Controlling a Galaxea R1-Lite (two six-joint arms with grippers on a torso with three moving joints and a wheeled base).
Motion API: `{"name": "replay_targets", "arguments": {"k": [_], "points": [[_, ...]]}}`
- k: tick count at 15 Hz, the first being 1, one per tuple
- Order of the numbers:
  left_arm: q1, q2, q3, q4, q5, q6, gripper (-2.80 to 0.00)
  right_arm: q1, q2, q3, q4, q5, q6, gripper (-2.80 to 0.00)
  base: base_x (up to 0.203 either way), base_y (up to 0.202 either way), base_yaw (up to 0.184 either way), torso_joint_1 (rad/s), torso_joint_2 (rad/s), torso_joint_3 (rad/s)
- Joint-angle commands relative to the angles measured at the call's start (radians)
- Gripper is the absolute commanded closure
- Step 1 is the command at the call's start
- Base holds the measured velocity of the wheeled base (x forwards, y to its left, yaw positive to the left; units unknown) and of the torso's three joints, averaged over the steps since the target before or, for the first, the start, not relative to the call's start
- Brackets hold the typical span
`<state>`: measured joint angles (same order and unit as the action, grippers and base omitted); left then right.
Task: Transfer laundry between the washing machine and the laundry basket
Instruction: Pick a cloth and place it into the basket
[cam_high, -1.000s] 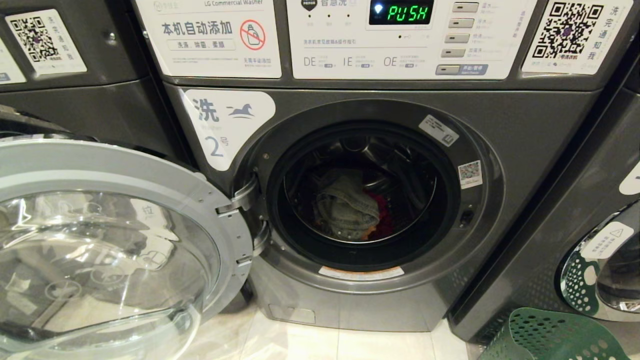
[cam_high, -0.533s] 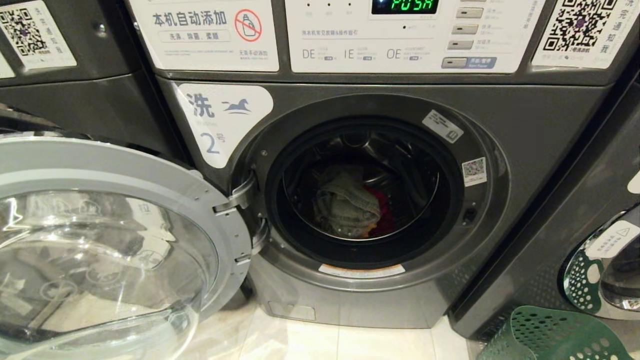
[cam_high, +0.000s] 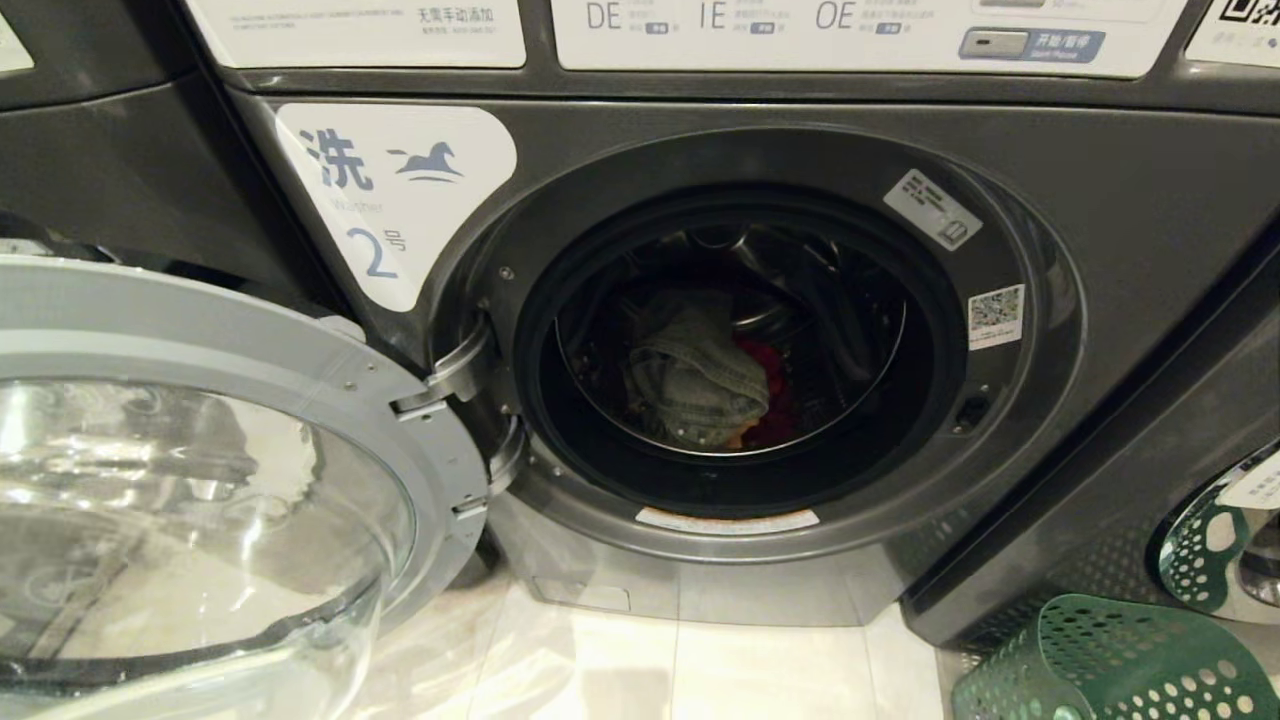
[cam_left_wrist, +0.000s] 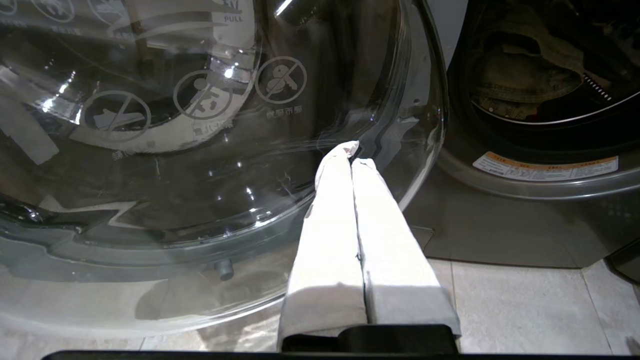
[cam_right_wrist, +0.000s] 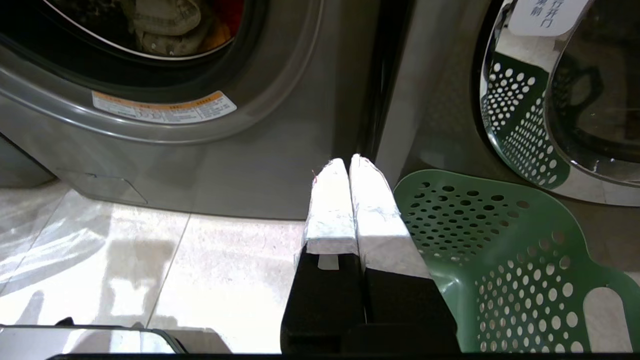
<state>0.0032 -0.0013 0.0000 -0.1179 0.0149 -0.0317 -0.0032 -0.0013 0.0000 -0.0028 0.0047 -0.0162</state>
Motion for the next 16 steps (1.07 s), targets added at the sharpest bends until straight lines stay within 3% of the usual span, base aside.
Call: {"name": "replay_targets", "arguments": {"k": [1, 8, 12, 14, 16], "points": [[0.000, 0.001, 0.040, -0.001, 0.000, -0.001, 0.00, 0.000, 0.001, 0.000, 0.000, 0.001, -0.001, 0.00, 0.000, 0.000, 0.000, -0.002, 0.00, -0.193], [0.000, 0.001, 0.040, 0.000, 0.000, 0.001, 0.00, 0.000, 0.001, -0.005, -0.004, -0.004, -0.035, 0.00, 0.000, 0.000, 0.000, 0.004, 0.00, -0.160], [0.000, 0.001, 0.040, 0.000, 0.000, 0.003, 0.00, -0.001, 0.136, -0.297, 0.052, 0.022, -0.109, 0.00, 0.000, 0.000, 0.000, -0.001, 0.00, -0.009], [0.000, 0.001, 0.040, 0.000, 0.000, 0.001, 0.00, 0.000, 0.364, -0.438, 0.068, 0.092, -0.113, 0.00, 0.000, 0.000, 0.000, 0.000, 0.00, 0.000], [0.000, 0.001, 0.040, 0.000, 0.000, 0.003, 0.00, 0.000, 0.600, -0.541, 0.076, 0.267, -0.120, 0.00, 0.000, 0.000, 0.000, 0.000, 0.00, 0.000]]}}
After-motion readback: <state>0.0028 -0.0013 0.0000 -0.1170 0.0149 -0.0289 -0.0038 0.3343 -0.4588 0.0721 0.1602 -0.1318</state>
